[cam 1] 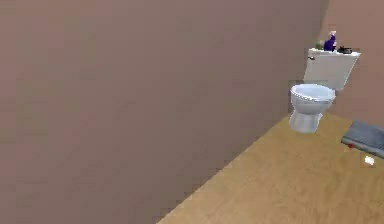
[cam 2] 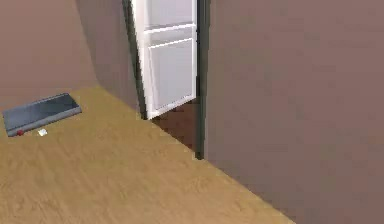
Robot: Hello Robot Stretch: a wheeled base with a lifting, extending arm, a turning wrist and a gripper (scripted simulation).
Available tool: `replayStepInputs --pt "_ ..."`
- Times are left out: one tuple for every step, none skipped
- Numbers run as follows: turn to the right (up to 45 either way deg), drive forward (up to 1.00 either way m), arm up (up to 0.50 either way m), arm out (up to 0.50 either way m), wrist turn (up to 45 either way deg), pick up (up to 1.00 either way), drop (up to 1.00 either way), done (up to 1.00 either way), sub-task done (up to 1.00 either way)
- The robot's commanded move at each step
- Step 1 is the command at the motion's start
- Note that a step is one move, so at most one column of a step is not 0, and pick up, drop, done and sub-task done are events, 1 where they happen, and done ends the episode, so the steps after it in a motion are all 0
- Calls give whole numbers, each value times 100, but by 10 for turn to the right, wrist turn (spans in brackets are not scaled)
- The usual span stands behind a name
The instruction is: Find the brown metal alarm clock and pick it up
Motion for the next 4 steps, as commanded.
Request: replayStepInputs --pt "450 0 0 0 0 0 0 0 0" --pt "210 0 0 0 0 0 0 0 0" --pt "0 100 0 0 0 0 0 0 0" --pt "30 0 0 0 0 0 0 0 0"
